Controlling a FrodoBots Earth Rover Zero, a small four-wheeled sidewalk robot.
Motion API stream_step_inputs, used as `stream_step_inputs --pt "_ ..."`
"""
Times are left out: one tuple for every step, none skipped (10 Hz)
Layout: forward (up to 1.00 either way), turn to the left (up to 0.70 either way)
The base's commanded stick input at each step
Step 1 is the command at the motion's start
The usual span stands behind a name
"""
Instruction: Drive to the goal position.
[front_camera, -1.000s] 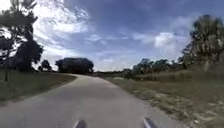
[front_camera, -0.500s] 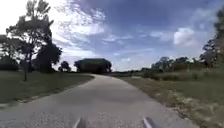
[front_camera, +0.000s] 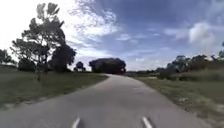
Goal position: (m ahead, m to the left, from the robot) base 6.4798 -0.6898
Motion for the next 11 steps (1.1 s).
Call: stream_step_inputs --pt "0.69 0.03" --pt "0.69 0.03" --pt "0.69 0.03" --pt "0.69 0.03" --pt "0.69 0.03" --pt "0.69 0.03" --pt "0.69 0.03" --pt "0.69 0.03" --pt "0.69 0.03" --pt "0.69 0.03" --pt "0.69 0.03"
